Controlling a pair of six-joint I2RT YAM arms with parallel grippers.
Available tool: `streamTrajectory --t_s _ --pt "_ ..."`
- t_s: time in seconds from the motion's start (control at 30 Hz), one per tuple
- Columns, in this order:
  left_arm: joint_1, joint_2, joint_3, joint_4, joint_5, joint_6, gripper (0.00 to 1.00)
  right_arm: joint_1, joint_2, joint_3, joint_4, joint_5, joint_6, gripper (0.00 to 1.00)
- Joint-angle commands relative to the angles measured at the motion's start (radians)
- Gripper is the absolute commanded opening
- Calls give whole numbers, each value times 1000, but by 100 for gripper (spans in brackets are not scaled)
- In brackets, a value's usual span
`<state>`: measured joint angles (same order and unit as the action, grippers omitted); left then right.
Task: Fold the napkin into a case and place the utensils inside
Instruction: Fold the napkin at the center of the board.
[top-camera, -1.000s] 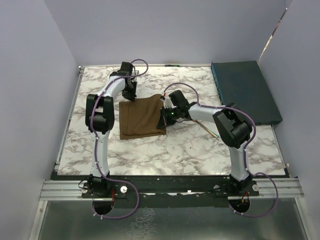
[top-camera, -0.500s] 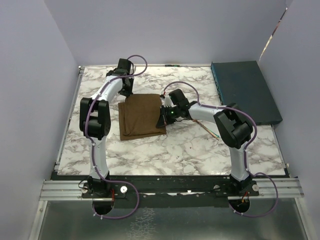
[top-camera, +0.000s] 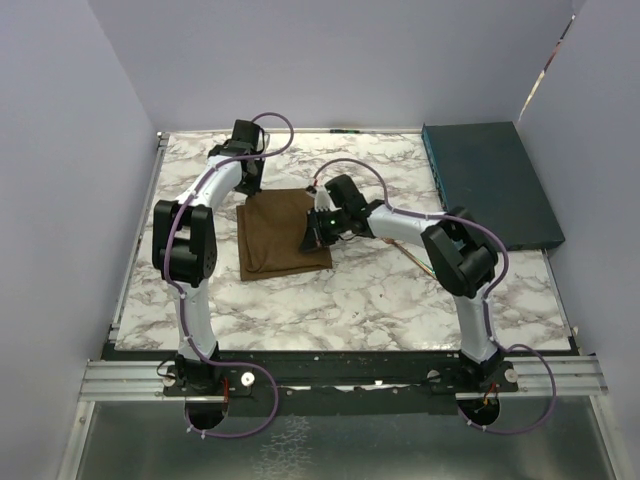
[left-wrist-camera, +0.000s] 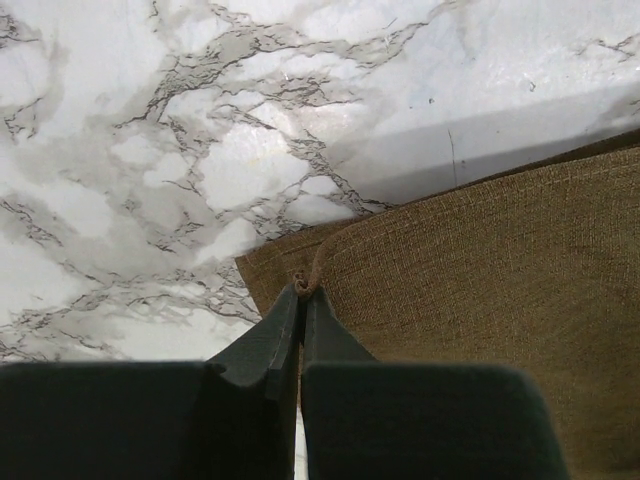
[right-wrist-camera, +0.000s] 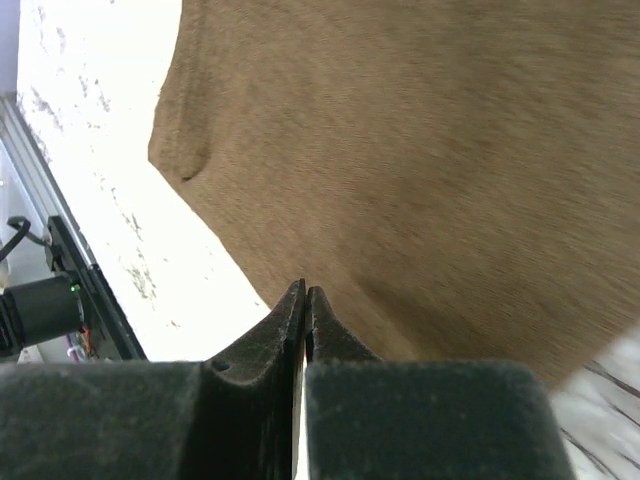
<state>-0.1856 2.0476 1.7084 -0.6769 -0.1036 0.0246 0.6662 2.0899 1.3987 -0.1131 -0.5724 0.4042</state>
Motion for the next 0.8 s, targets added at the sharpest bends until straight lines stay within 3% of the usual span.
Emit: streamTrajectory --t_s 0.0,0.27,0.57,0.77 --pt "0 -8 7 14 -38 15 0 80 52 63 8 -28 -11 3" --pt "-7 6 52 13 -41 35 0 142 100 76 143 30 35 1" --pt "-29 22 128 -33 -27 62 0 170 197 106 166 30 54 1" --pt "-37 16 76 -42 -36 85 0 171 174 91 162 30 36 1"
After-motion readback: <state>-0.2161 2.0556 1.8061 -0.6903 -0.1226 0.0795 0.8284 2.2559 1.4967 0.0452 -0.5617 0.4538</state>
